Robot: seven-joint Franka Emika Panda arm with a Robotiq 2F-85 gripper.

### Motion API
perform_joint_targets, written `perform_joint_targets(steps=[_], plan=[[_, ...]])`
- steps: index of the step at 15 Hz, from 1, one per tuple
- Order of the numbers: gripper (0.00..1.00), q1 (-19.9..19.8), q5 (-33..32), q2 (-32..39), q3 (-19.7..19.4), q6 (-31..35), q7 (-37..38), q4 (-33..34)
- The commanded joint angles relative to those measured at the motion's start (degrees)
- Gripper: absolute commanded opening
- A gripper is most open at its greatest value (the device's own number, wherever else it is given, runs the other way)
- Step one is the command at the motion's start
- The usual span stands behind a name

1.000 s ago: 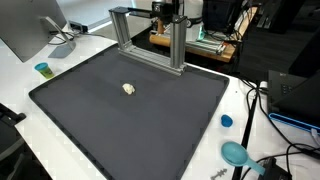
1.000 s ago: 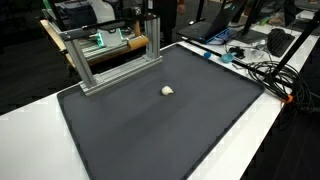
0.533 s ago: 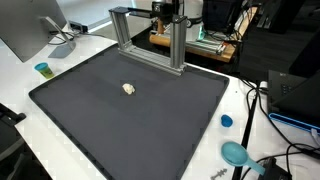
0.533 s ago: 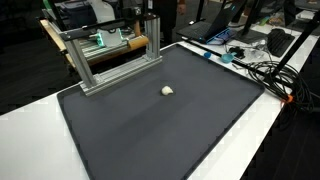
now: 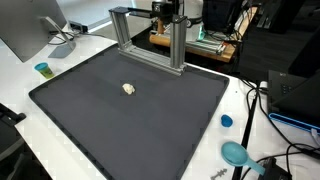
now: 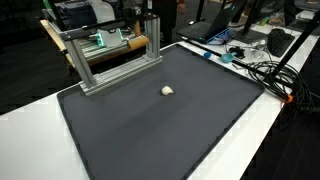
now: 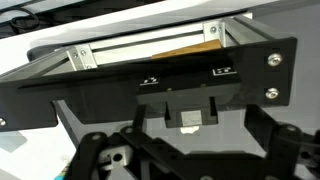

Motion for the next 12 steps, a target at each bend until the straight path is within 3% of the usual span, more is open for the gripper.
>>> perform_joint_targets(steps=[1, 7, 12], plan=[[1.0, 1.25, -0.09, 0.1, -1.1, 0.55, -1.02, -0.31], [1.0, 2.27, 2.28, 0.11, -5.8, 0.84, -5.83, -0.32], [1.0, 2.21, 1.69, -2.31, -5.65, 3.81, -4.65, -2.74]])
